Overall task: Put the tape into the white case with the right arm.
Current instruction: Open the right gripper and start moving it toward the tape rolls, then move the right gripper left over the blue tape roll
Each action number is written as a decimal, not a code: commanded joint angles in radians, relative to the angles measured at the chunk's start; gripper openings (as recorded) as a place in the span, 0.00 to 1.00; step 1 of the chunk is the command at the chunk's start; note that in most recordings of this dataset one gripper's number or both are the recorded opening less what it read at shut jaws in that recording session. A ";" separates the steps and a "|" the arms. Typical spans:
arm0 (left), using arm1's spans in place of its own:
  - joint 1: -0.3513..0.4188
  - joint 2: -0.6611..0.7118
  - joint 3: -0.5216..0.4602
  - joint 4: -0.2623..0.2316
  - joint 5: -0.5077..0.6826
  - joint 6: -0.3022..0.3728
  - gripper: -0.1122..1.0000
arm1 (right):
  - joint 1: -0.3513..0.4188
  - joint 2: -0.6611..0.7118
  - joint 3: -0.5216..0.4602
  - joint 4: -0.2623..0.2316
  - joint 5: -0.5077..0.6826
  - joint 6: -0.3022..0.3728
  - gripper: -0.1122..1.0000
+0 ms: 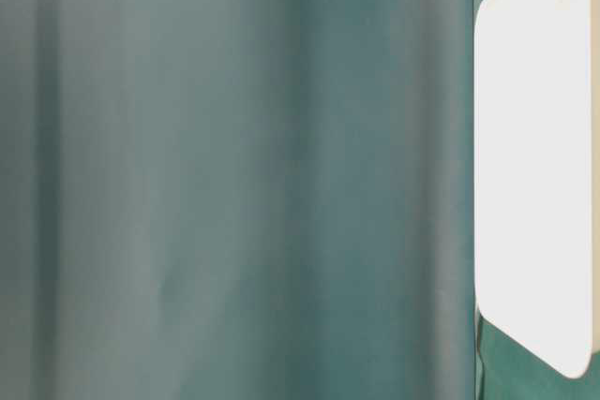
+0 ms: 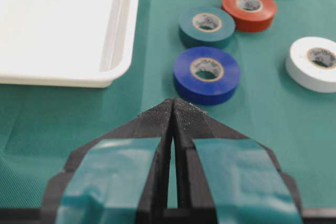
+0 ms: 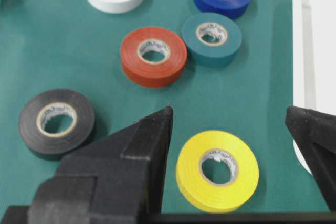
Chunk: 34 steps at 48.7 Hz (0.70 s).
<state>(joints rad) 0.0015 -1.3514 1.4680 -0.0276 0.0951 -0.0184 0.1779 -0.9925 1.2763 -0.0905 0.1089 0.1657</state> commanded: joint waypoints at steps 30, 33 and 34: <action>0.000 0.014 -0.012 0.000 -0.011 0.002 0.11 | -0.005 0.296 -0.155 -0.015 -0.081 0.002 0.65; -0.002 0.014 -0.012 0.000 -0.011 0.002 0.11 | -0.009 0.347 -0.184 -0.017 -0.097 0.002 0.65; -0.002 0.014 -0.012 0.000 -0.011 0.002 0.11 | -0.011 0.362 -0.195 -0.015 -0.103 0.002 0.65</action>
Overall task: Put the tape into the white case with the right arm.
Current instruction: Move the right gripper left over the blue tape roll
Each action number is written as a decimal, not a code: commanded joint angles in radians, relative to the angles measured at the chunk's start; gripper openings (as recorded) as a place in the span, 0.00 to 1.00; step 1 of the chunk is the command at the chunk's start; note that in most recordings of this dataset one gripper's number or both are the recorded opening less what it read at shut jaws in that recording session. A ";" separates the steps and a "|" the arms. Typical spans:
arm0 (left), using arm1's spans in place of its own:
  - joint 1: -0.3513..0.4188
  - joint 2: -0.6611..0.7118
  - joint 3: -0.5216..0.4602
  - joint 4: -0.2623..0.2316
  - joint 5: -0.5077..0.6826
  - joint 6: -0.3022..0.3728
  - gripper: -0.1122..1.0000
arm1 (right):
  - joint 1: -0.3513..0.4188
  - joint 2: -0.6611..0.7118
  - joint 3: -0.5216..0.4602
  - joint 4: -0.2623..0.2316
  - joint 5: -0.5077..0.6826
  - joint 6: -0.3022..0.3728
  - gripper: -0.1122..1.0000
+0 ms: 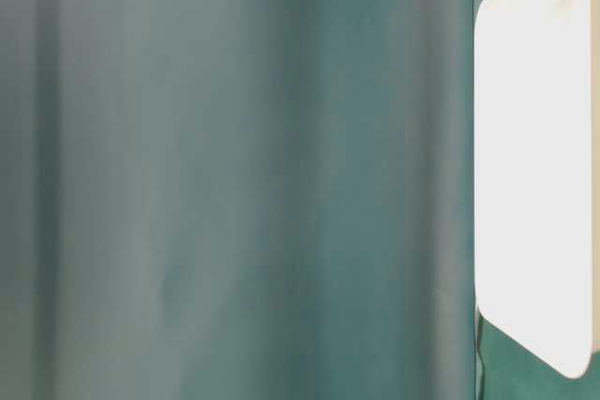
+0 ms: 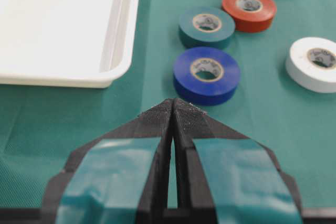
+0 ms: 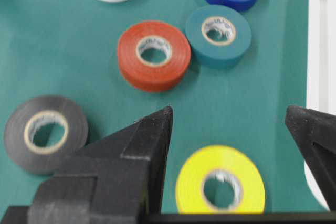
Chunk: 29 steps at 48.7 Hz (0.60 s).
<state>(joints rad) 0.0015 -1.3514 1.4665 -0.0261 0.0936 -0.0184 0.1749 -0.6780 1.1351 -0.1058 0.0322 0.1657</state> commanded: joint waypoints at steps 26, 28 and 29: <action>0.000 0.011 -0.009 -0.002 -0.011 0.000 0.11 | -0.032 0.560 -0.466 -0.066 -0.052 -0.002 0.65; -0.002 0.009 -0.009 -0.002 -0.011 0.000 0.11 | -0.032 0.592 -0.497 -0.078 -0.046 -0.002 0.65; -0.002 0.009 -0.008 -0.002 -0.011 0.000 0.11 | -0.032 0.606 -0.514 -0.086 -0.041 0.000 0.65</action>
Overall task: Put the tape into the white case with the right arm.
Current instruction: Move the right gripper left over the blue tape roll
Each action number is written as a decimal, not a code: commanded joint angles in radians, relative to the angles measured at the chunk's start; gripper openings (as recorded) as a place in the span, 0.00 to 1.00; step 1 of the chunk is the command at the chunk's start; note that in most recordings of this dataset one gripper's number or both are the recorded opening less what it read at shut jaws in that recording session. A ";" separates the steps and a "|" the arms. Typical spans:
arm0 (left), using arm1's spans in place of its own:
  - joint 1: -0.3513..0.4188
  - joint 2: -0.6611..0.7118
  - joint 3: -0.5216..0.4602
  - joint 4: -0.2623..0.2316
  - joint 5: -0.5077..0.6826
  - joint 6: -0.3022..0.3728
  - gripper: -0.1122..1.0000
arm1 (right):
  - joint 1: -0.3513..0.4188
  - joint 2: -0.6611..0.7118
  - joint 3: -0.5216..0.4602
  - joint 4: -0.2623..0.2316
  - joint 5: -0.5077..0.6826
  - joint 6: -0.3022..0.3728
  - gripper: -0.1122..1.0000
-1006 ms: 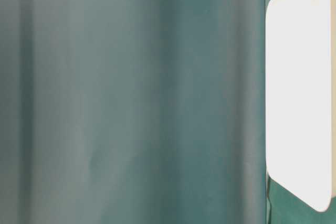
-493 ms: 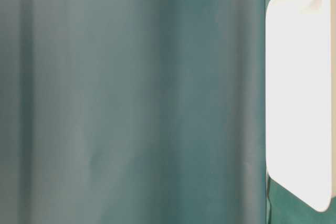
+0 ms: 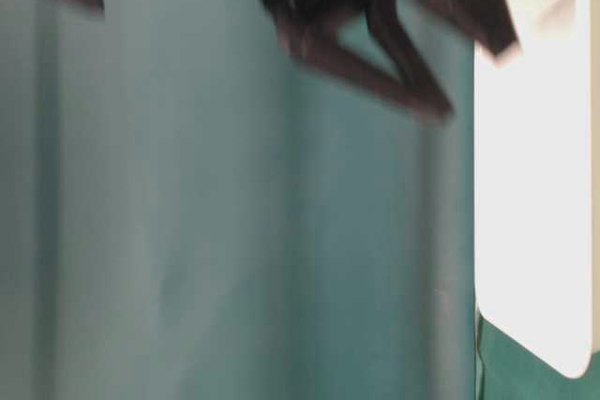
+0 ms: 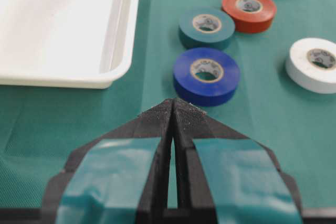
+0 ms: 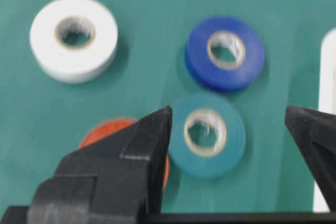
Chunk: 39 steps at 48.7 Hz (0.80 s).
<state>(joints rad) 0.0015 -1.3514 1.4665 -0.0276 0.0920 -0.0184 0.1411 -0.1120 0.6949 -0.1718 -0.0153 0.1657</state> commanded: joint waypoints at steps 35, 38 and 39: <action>0.000 0.006 0.002 0.000 -0.009 -0.002 0.11 | 0.012 0.284 -0.368 -0.052 0.071 0.002 0.65; 0.000 0.006 0.002 0.000 -0.009 -0.002 0.11 | 0.012 0.290 -0.376 -0.051 0.077 0.002 0.65; -0.002 0.006 0.002 0.000 -0.009 -0.002 0.11 | 0.012 0.293 -0.377 -0.052 0.081 0.002 0.65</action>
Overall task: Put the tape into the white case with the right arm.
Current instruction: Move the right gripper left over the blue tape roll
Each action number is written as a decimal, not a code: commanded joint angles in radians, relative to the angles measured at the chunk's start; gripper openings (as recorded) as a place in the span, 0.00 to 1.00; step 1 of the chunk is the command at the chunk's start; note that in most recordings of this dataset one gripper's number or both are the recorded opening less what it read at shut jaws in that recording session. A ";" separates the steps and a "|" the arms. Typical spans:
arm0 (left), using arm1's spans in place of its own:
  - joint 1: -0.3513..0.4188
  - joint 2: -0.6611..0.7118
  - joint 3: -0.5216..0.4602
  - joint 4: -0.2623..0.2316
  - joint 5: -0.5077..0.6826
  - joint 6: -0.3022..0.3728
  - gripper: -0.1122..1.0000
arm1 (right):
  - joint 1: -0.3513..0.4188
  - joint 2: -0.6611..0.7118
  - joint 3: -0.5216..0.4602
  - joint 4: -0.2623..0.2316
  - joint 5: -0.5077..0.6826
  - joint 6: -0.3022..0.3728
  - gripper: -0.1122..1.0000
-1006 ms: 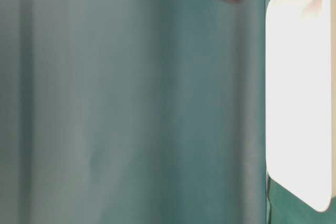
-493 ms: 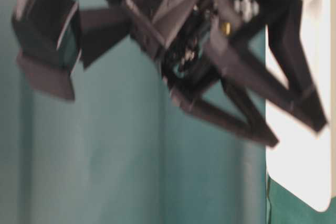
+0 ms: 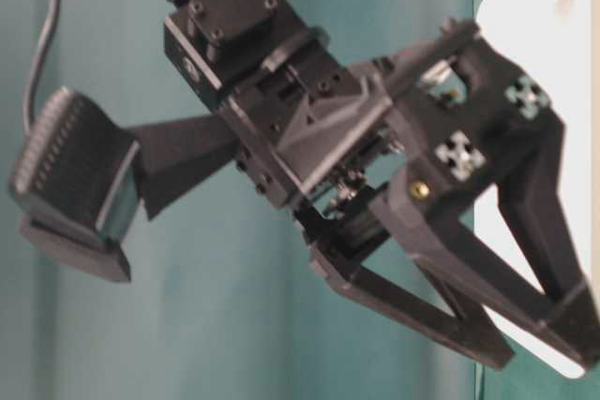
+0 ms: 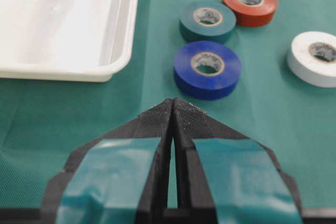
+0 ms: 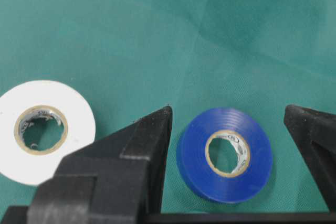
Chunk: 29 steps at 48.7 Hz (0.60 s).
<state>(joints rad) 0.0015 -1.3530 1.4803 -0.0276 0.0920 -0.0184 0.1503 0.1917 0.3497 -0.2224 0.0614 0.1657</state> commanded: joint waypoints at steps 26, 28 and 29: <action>0.000 0.008 -0.006 0.000 -0.009 -0.002 0.11 | 0.003 0.106 -0.049 -0.002 0.025 0.006 0.65; 0.000 0.006 -0.006 0.000 -0.011 -0.002 0.11 | 0.003 0.114 -0.051 0.000 0.025 0.006 0.65; -0.002 0.006 -0.006 0.000 -0.011 -0.002 0.11 | 0.003 0.118 -0.052 0.000 0.025 0.006 0.65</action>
<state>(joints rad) 0.0015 -1.3545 1.4849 -0.0276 0.0920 -0.0184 0.1519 0.3175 0.3237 -0.2224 0.0936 0.1687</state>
